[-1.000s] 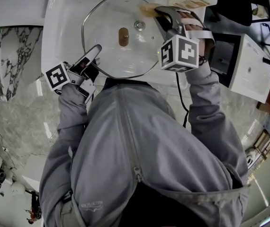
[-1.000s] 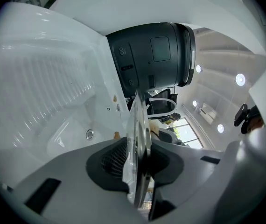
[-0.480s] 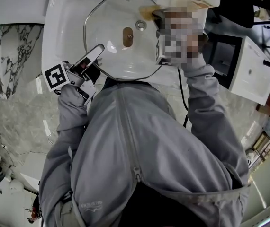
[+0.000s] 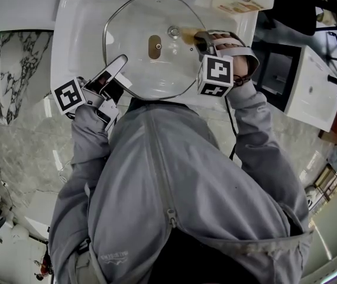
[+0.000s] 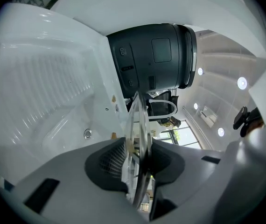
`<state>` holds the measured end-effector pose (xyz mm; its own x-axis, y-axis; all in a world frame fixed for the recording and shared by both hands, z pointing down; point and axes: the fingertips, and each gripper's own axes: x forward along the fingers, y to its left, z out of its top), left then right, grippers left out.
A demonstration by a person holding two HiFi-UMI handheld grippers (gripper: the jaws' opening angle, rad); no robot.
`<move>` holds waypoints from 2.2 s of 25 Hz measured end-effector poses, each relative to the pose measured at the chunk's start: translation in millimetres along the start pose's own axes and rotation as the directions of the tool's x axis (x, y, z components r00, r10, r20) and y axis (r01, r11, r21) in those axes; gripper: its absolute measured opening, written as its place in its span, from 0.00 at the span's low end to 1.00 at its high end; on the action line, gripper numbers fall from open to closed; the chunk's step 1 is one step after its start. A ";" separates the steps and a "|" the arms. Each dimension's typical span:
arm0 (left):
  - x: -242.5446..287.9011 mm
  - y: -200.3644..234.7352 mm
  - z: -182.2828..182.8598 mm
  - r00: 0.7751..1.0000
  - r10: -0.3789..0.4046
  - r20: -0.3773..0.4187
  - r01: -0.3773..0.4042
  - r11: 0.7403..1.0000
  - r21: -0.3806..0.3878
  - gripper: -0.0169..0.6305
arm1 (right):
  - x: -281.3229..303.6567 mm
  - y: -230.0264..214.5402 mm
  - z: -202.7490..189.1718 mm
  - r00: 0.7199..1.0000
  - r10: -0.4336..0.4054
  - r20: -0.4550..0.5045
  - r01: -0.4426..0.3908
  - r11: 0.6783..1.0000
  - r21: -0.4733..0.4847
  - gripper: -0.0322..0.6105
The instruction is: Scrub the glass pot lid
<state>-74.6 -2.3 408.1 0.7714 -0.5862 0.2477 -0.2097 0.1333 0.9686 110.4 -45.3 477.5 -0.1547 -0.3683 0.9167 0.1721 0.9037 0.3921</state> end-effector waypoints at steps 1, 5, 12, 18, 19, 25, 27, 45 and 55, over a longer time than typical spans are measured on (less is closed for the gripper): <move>-0.2 0.2 1.7 1.000 0.001 0.005 -0.001 1.000 0.001 0.17 | -0.5 5.7 1.5 1.000 0.012 -0.002 -0.012 1.000 0.002 0.12; -1.9 1.8 6.6 1.000 0.001 0.027 -0.001 1.000 0.002 0.18 | -4.4 27.3 9.3 0.997 0.072 -0.010 -0.071 0.997 0.015 0.12; -6.2 10.0 11.6 0.998 0.015 0.069 -0.013 1.000 -0.027 0.18 | -12.8 62.5 29.0 0.982 0.191 0.000 -0.191 0.982 0.015 0.12; -12.9 16.5 15.8 0.994 0.029 0.108 -0.023 0.998 -0.051 0.18 | -28.3 90.1 57.4 0.950 0.308 0.055 -0.309 0.951 0.011 0.12; -13.4 16.9 16.0 0.993 0.030 0.111 -0.025 0.998 -0.050 0.18 | -32.1 94.8 64.4 0.939 0.334 0.079 -0.336 0.942 0.014 0.12; -18.3 20.5 17.5 0.990 0.042 0.131 -0.037 0.998 -0.044 0.18 | -52.0 111.1 106.8 0.865 0.437 0.246 -0.460 0.887 0.040 0.12; -20.0 22.1 18.1 0.989 0.048 0.138 -0.043 0.998 -0.044 0.18 | -57.7 110.3 118.1 0.835 0.456 0.307 -0.494 0.868 0.055 0.12; -83.9 40.6 42.5 0.932 0.164 0.325 -0.169 0.985 -0.011 0.16 | -118.8 13.4 186.9 0.537 0.172 0.826 -0.624 0.740 0.251 0.12; -123.4 22.1 87.2 0.859 0.237 0.454 -0.332 0.933 0.141 0.13 | -108.4 -12.6 169.6 0.552 0.058 0.832 -0.606 0.714 0.352 0.12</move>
<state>-226.9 3.3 397.2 0.3400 -0.8346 0.4333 -0.5360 0.2066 0.8185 -40.0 20.3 360.3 -0.8844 0.0308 0.4657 -0.1262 0.9448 -0.3022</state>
